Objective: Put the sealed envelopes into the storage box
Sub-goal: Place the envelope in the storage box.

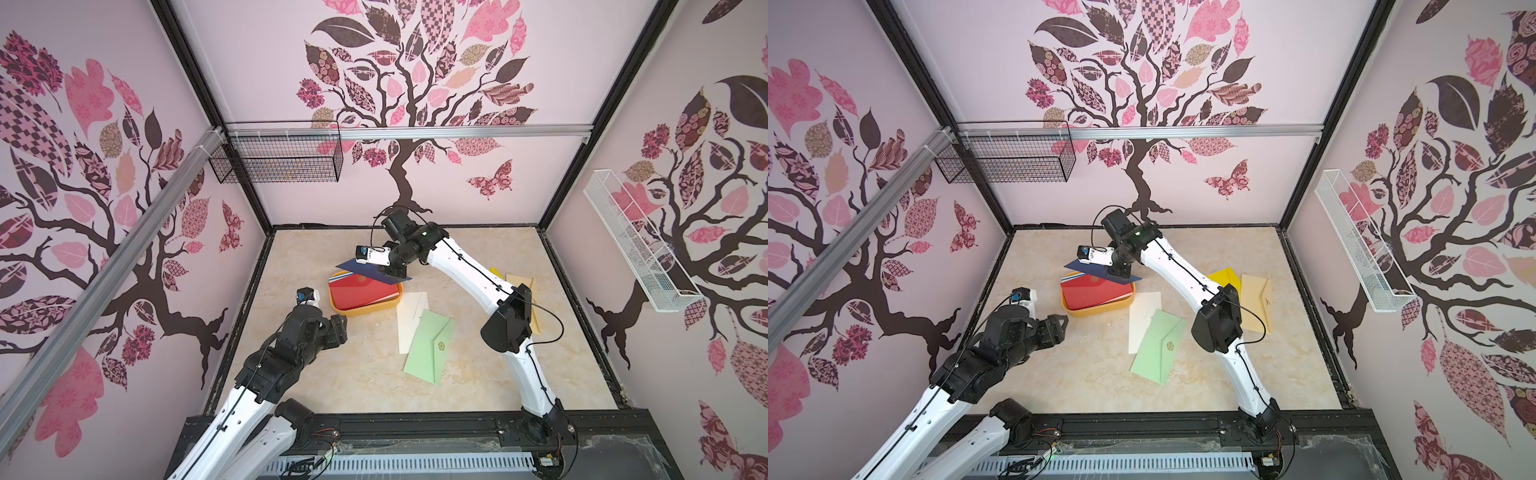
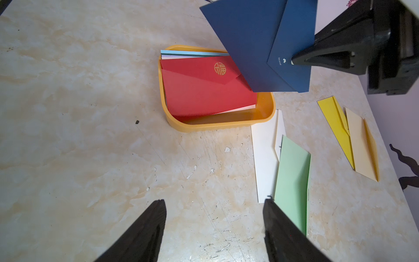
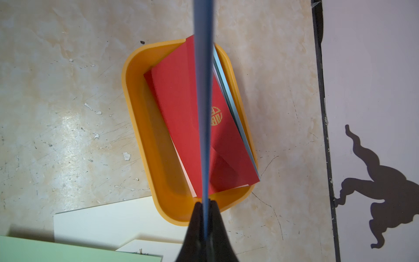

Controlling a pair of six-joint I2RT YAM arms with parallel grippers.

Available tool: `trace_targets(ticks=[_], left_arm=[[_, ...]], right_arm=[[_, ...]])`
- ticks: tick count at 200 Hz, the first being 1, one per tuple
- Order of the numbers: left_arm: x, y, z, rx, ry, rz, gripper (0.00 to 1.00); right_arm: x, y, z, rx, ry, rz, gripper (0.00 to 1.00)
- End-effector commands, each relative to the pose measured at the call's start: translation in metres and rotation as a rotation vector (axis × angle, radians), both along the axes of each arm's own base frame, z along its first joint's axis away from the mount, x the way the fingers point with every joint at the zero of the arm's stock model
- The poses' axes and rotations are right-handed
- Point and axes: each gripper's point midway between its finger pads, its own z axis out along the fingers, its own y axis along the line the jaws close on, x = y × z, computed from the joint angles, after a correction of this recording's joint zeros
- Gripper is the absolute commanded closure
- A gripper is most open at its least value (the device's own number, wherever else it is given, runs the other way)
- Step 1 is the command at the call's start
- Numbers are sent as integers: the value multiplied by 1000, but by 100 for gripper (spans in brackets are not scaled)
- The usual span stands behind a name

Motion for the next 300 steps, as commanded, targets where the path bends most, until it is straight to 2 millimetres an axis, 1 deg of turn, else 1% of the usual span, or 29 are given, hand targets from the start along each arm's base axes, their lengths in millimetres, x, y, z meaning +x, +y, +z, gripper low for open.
trace_targets(ticks=[1, 28, 53, 104, 109, 114, 157, 175, 178, 196, 230, 261, 275, 286, 300], left_arm=[[2, -3, 3, -15, -24, -14, 28], [1, -4, 2, -14, -19, -20, 28], [1, -3, 2, -15, -21, -19, 28], [1, -4, 3, -18, -23, -23, 28], [1, -4, 2, -17, -21, -22, 28], [1, -4, 2, -18, -21, -23, 28], [1, -5, 2, -16, -22, -27, 28], [1, -5, 3, -18, -23, -28, 28], [1, -5, 2, -18, -22, -28, 28], [1, -5, 3, -17, -24, -27, 28], [1, -4, 4, -17, -25, -27, 28], [1, -4, 5, -13, -26, -27, 28], [1, -4, 5, -6, -22, -29, 28], [2, -4, 6, 0, -18, -33, 28], [3, -6, 6, 5, -13, -43, 28]], right_arm=[[2, 3, -13, -48, -27, 48, 100], [-5, 4, -23, -74, -12, 81, 100], [-14, 6, -28, -82, 4, 115, 100], [-17, 11, -35, -88, 3, 134, 100], [-16, 12, -37, -90, -4, 133, 96], [-15, 12, -38, -93, -12, 128, 95], [-9, 15, -43, -99, -39, 125, 92], [-5, 17, -41, -96, -61, 118, 90], [-5, 15, -46, -104, -55, 116, 89], [-1, 15, -50, -111, -74, 106, 77], [9, 17, -45, -103, -128, 81, 70], [20, 20, -39, -79, -173, 47, 70], [28, 23, -35, -54, -194, 11, 70], [33, 25, -29, -13, -190, -21, 71], [35, 26, -14, 69, -151, -74, 72]])
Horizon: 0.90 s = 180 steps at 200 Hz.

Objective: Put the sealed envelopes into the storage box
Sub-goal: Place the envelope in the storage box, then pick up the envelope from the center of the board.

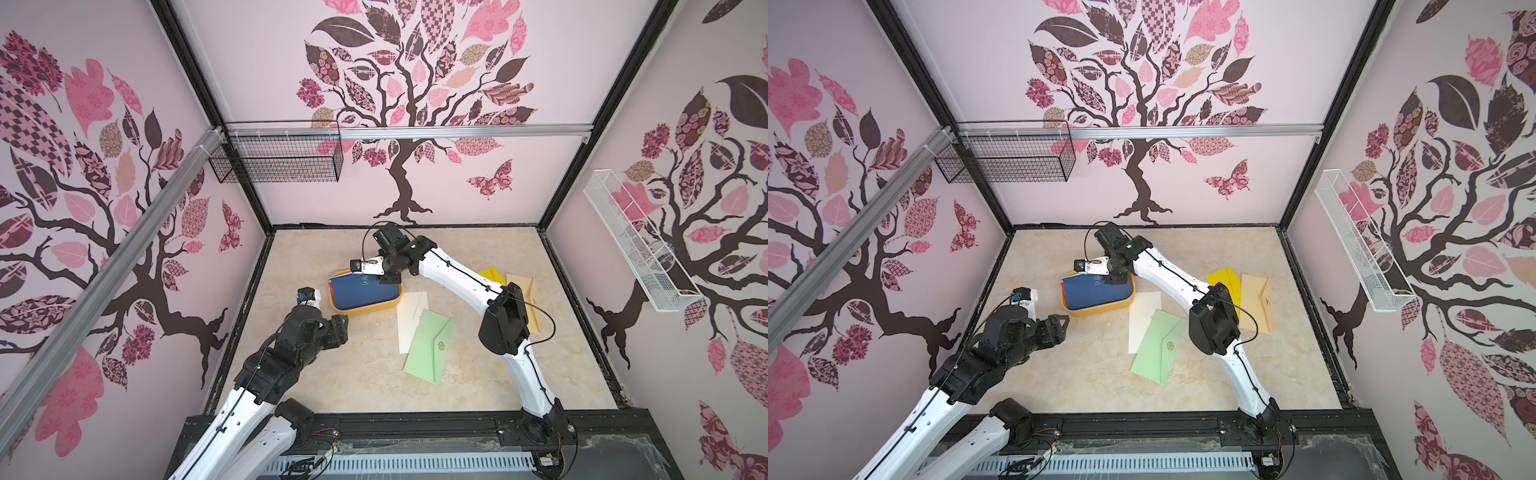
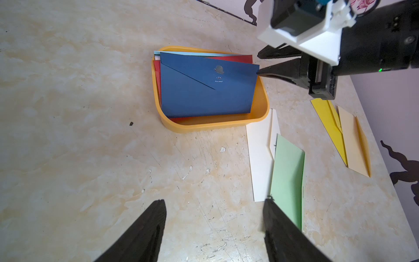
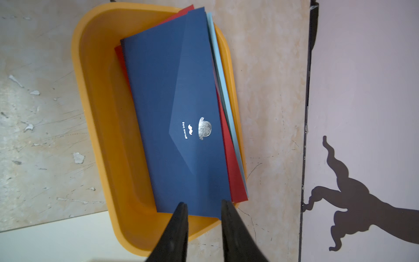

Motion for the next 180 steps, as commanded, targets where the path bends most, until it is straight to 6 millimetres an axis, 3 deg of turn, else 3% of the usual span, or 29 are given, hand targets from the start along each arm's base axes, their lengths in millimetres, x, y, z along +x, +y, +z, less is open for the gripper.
trace_targets(ticks=[1, 23, 49, 76, 99, 130, 180], left_arm=[[3, -2, 7, 12, -13, -21, 28], [6, -2, 4, 19, 10, -13, 28], [10, -2, -2, -12, 39, 0, 28], [13, -19, -12, -156, 91, -61, 29], [11, -48, -19, -264, 139, -183, 34], [5, -86, -36, -394, 238, -330, 44], [-12, -140, -86, -248, 396, -448, 42]], right_arm=[[14, 7, 19, 139, 21, -92, 72], [15, 1, 55, 334, 122, -194, 73], [28, -32, 103, 659, 234, -396, 70], [27, -81, 113, 879, 387, -623, 65], [10, -118, 91, 889, 479, -828, 63], [-35, -157, 51, 824, 595, -1023, 62], [-126, -197, -16, 718, 809, -1157, 60]])
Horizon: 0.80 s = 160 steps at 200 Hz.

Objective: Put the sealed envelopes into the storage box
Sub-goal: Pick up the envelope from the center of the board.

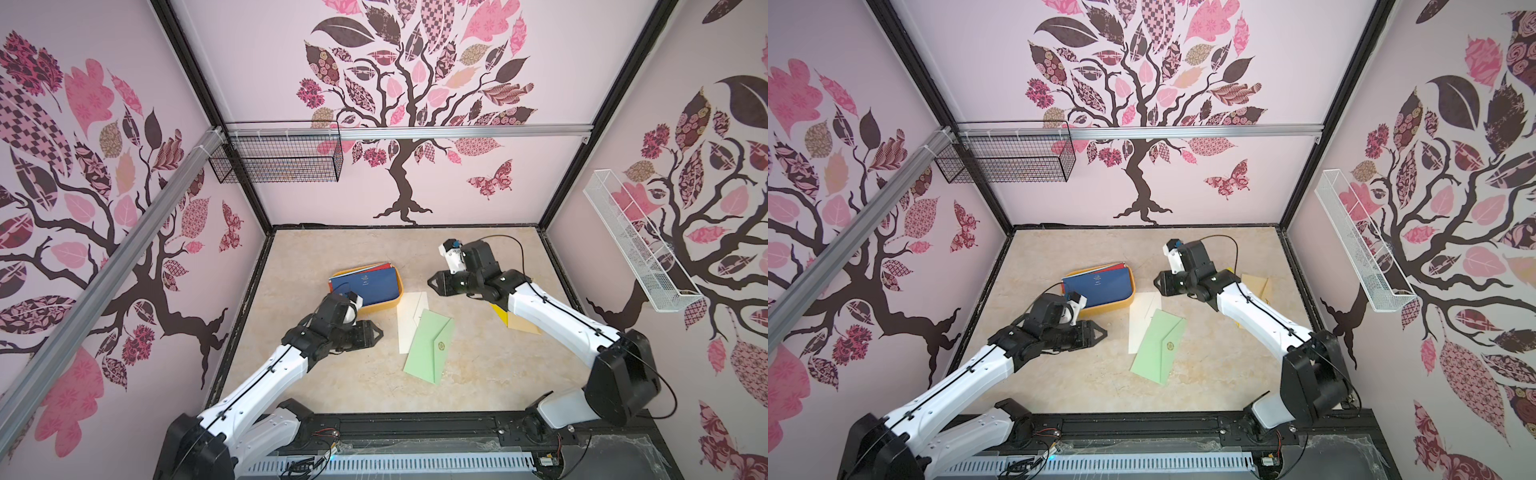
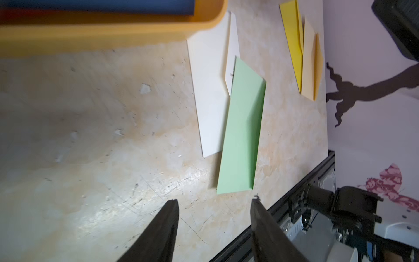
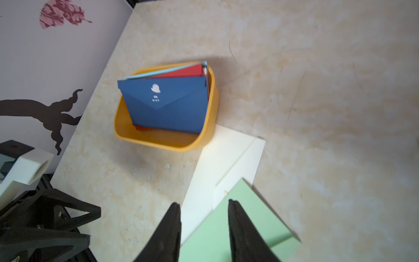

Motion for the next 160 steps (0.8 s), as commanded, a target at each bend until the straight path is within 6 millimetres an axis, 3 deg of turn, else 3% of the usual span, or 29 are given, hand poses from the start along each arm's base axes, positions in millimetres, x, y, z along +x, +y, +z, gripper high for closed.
trace_targets(ticks=[1, 33, 72, 132, 160], left_arm=[[1, -24, -2, -18, -10, -55, 42], [-1, -41, -31, -37, 65, -83, 42], [-2, -58, -47, -76, 116, -113, 41], [-7, -63, -79, -43, 176, -122, 42], [-12, -68, -88, -38, 188, -141, 43]], right_arm=[[-40, -16, -23, 23, 148, -48, 60], [-74, -26, -61, 59, 251, -72, 61], [-91, -20, -96, 91, 395, -63, 65], [-88, -12, -109, 101, 438, -52, 84], [-89, -11, -124, 107, 470, -65, 91]])
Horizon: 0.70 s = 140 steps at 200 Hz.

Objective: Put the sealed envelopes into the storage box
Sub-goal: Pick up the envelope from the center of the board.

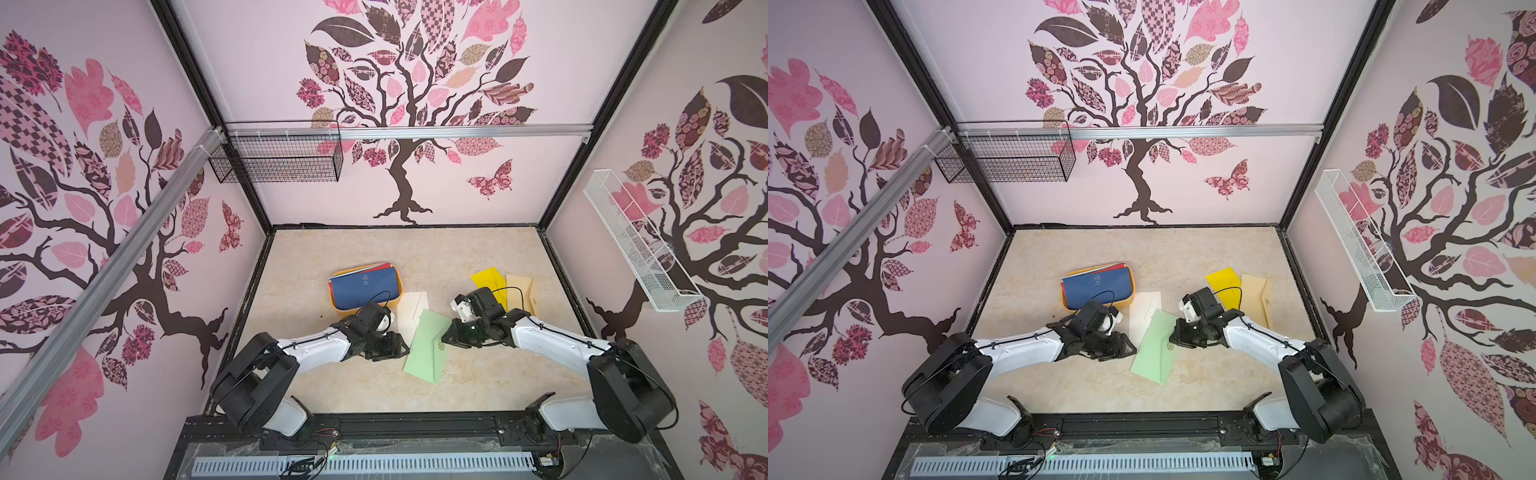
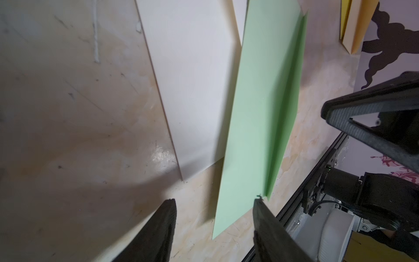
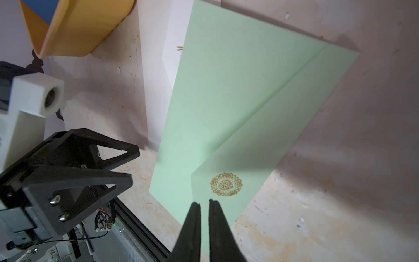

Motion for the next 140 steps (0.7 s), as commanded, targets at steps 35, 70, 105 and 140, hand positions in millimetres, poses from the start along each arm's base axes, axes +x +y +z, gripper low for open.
trace_targets(ticks=[35, 70, 105, 140], left_arm=[[-5, -11, -7, -47, 9, -25, 45], [-5, -14, -12, -65, 24, -16, 46], [-8, -24, -19, -96, 42, -17, 48], [-10, -30, -19, -107, 40, -17, 50]], right_arm=[[-4, 5, -33, 28, 74, -17, 95], [-10, 1, -48, 10, 104, -27, 96], [-13, 1, -56, 5, 125, -24, 96], [-17, 0, -61, 10, 138, -29, 96]])
